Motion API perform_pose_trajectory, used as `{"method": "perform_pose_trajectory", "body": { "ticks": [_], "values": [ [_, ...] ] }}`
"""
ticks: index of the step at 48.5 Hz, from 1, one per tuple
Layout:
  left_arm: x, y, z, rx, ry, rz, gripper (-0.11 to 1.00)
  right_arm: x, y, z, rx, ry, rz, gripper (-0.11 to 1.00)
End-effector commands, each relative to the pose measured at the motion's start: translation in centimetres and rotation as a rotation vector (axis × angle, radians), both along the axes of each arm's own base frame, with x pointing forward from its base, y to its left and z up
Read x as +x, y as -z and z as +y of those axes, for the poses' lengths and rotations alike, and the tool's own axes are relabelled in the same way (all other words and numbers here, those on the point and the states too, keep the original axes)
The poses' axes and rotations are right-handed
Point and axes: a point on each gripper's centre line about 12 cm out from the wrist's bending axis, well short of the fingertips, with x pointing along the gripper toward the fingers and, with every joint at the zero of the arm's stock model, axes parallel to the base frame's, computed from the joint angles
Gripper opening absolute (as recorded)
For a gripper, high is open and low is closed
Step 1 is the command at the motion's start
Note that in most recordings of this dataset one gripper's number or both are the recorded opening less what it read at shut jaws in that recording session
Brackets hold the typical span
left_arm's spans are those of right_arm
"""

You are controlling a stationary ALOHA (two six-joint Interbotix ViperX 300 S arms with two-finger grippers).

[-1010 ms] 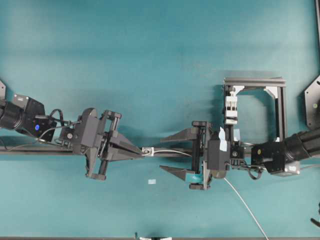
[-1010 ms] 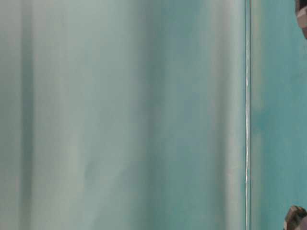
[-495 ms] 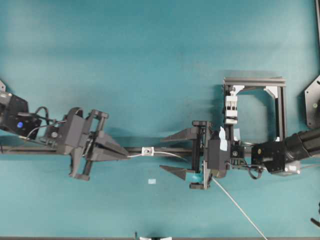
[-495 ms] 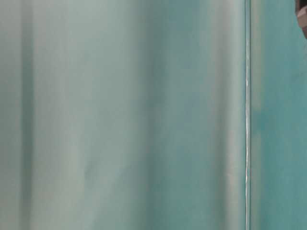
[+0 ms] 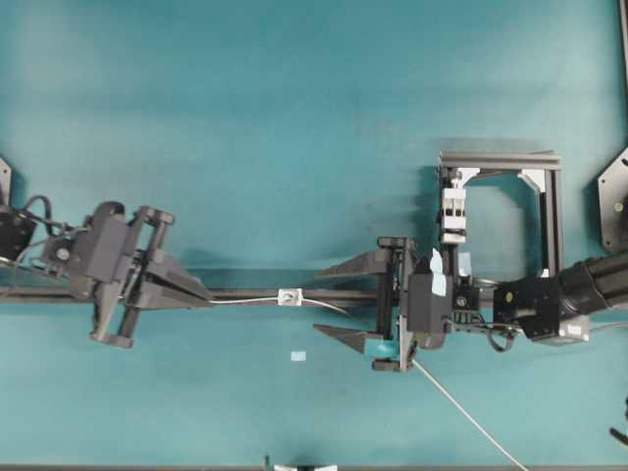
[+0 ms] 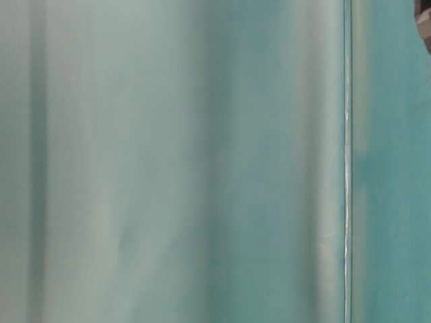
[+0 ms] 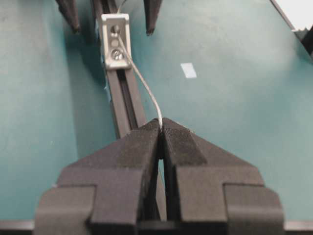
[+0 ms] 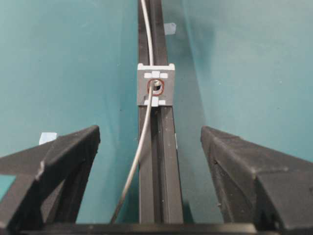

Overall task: Insert the wire through the hole in the metal fitting marked with a red label. (retake)
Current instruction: 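Draw the wire further left through the hole with the left gripper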

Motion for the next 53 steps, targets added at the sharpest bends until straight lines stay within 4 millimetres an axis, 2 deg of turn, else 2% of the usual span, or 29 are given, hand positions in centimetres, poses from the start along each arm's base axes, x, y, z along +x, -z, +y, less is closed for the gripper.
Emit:
{"method": "perform_pose_trajectory", "body": {
  "ticks": [1,28,42,53],
  "values": [
    [-0.5,-1.1,0.0,-0.008,0.006,-0.023,-0.1,0.1,-0.8,0.1,0.01,0.0,-0.019,0.89],
    [-4.1,-2.0,1.2,0.009,0.014,0.052,-0.1,0.2,-0.9,0.1,0.011,0.0,-0.022,0.89],
    [-4.8,-2.7,1.4,0.009,0.016,0.065,-0.1,0.2,-0.8,0.1,0.011,0.001,-0.02,0.89],
    [-4.6,-2.4,1.3,0.001,0.01,0.084,-0.1,0.2,-0.8,0.1,0.011,0.002,-0.022,0.89]
  ]
}}
